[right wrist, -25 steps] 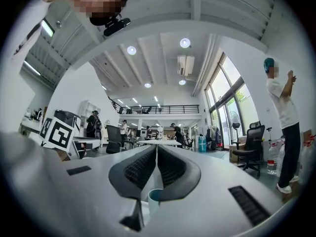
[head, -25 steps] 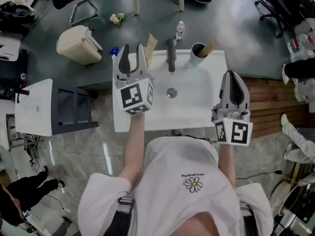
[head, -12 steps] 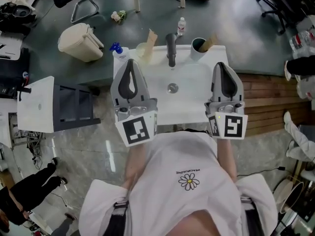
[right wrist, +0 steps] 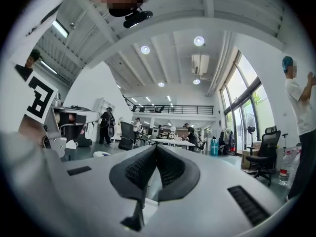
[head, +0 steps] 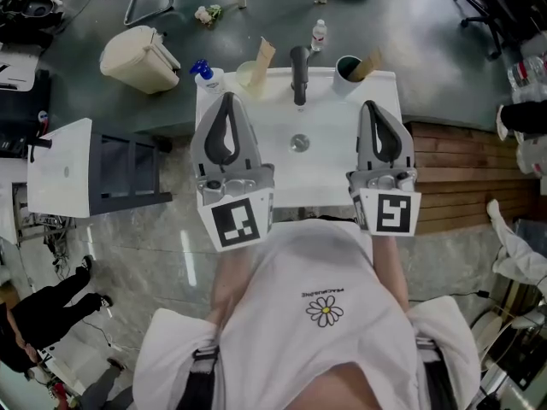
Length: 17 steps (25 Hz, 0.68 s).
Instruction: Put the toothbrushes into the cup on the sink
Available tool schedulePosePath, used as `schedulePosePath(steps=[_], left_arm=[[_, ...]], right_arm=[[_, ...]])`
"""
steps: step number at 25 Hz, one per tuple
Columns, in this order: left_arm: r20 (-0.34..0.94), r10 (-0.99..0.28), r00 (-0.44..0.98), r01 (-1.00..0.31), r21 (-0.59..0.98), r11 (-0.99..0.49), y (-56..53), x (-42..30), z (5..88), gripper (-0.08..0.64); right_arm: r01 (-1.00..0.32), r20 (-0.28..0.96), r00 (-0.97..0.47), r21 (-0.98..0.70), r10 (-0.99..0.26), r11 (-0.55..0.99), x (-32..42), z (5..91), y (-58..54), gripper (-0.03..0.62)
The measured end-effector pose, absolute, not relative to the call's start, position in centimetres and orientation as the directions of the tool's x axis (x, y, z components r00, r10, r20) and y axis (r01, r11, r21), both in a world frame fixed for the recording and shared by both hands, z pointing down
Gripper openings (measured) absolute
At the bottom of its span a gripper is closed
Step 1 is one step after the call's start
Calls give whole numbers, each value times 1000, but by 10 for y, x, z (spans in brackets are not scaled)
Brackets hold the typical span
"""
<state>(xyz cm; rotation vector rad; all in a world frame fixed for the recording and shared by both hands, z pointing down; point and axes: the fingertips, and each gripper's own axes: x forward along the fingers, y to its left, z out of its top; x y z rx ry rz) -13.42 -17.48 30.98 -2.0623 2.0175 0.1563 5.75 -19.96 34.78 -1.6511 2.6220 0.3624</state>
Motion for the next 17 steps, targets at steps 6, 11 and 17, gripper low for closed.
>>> schedulePosePath(steps=[6,11,17], left_arm=[[-247,-968,36,-993,-114,-8,-174,-132,309,15],[-246,-969,21,-994,-108,6,-174,-134,311,15],[-241,-970,15,-994,-111,12,-173,-135,314,15]], right_arm=[[-892,-160,-445,167,-881,420,56,343,-200,12],[-893,-128,-434,190,-892,408,58,352,-201,12],[-897,-133,-431,170,-893,408,57,352,-200,12]])
